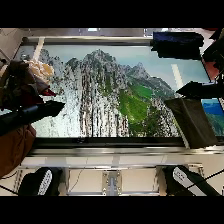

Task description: Fold the shirts.

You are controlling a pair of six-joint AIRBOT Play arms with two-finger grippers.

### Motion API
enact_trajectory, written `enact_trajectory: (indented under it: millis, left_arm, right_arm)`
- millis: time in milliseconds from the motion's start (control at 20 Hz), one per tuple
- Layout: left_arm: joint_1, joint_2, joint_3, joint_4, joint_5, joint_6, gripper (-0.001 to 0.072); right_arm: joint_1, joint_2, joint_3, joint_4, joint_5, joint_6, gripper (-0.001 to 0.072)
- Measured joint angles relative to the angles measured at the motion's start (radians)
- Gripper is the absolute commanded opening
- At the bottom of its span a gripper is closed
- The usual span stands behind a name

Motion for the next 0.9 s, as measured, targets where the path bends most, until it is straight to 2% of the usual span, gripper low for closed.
enact_trajectory:
  millis: [900]
  left_arm:
    - [0.0,-0.016,-0.002,0.005,0.002,0.0,0.0607]
  right_arm:
    - [0.0,0.0,0.0,0.0,0.01,0.0,0.0346]
